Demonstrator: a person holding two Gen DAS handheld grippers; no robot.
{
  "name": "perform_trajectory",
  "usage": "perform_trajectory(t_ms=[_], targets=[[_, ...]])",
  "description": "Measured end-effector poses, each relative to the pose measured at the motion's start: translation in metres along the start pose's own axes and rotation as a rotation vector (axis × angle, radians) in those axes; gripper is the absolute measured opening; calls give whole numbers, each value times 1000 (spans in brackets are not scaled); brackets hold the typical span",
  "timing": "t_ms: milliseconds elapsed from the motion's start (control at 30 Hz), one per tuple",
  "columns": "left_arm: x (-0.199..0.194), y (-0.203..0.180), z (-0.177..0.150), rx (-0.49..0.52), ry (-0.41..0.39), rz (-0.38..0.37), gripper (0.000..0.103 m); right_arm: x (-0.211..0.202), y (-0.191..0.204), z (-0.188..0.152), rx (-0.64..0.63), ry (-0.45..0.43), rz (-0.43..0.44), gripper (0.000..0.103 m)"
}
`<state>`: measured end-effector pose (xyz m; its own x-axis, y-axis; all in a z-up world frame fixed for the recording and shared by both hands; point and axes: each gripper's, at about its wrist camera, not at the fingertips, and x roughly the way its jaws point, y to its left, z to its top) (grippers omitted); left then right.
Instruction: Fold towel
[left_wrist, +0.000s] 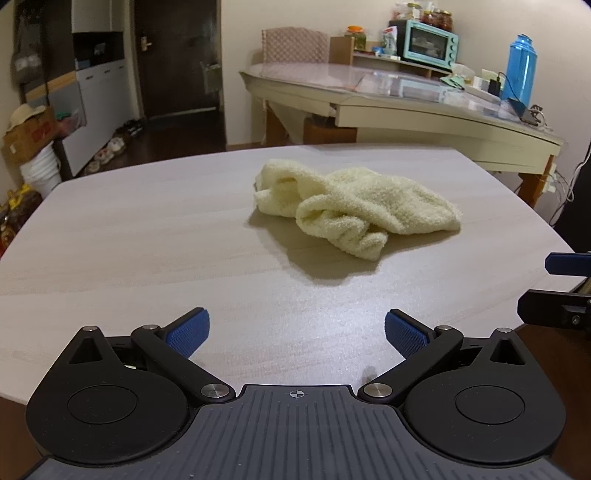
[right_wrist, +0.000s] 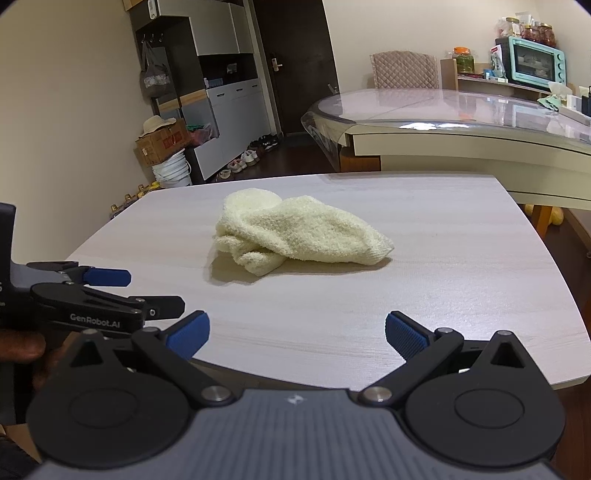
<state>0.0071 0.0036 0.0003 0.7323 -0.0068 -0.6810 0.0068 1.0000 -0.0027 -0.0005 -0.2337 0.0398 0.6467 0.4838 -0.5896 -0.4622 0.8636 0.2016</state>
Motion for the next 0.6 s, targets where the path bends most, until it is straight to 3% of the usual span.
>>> perform_trajectory(t_ms=[600], targets=[[7,2,3,-8,5,-19,103,5,-7,5,12,16,4,103]])
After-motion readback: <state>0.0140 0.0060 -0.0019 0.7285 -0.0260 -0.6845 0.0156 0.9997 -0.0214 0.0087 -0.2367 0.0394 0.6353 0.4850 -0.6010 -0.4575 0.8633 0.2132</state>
